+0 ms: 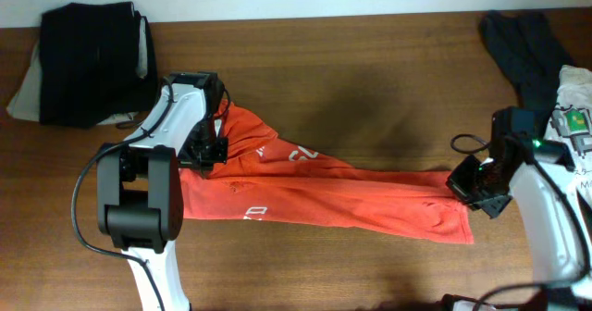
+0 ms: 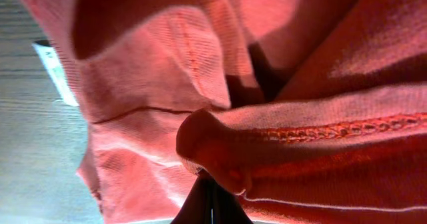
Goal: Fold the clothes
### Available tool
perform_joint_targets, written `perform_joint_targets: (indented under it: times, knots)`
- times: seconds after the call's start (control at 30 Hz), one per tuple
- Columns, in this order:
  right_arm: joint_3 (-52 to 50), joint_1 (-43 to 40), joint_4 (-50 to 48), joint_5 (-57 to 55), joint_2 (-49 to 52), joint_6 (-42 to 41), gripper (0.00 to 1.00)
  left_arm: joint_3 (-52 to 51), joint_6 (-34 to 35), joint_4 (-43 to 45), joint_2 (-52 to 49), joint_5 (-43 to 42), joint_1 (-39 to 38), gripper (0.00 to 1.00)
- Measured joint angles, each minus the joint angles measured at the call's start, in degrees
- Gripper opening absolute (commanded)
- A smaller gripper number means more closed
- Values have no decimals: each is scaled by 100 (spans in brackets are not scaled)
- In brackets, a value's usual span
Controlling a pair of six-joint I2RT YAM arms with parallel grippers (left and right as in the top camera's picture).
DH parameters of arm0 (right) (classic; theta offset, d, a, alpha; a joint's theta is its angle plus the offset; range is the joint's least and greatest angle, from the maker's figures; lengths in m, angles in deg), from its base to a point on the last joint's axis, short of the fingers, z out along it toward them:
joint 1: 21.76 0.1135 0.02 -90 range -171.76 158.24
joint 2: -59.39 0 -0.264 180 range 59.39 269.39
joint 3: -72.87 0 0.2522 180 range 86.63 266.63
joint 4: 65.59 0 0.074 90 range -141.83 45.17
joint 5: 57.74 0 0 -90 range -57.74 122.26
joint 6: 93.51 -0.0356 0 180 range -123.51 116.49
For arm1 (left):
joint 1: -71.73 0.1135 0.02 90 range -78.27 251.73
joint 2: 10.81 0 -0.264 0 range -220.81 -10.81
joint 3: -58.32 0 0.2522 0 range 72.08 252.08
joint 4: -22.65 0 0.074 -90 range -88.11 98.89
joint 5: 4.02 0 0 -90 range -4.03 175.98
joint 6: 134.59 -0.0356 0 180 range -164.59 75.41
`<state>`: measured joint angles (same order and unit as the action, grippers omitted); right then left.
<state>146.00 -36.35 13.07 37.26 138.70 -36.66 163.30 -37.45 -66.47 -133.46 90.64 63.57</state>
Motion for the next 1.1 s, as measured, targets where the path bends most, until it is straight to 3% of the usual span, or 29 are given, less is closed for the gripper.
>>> perform_joint_targets:
  times: [0.33,0.43,0.47,0.5,0.53,0.67,0.87,1.0,1.07,1.1]
  knots:
    - [-892,0,-463,-249,-90,-656,4,-11,22,22,0,-151,0,1]
    - [-1298,0,-723,-278,-90,-697,8,-17,50,24,0,-166,-2,12]
    - [-1349,0,-748,-282,-90,-699,9,-17,66,24,0,-164,0,20]
    - [-1360,0,-769,-289,-90,-704,60,-17,92,24,0,-164,0,50]
    - [-1360,0,-833,-304,-90,-717,99,-17,114,26,0,-166,0,51]
    - [-1360,0,-962,-365,-90,-688,94,-26,107,138,0,-164,0,51]
    - [-981,0,-621,-487,-90,-474,96,190,105,50,0,-166,0,46]
    - [-109,0,-83,-710,-90,-299,91,1123,131,-391,0,-170,0,17]
    - [249,0,42,-776,-92,-125,76,1602,138,-566,9,-166,0,7]
    - [365,0,52,-780,-94,-26,62,1777,120,-627,11,-168,-2,1]
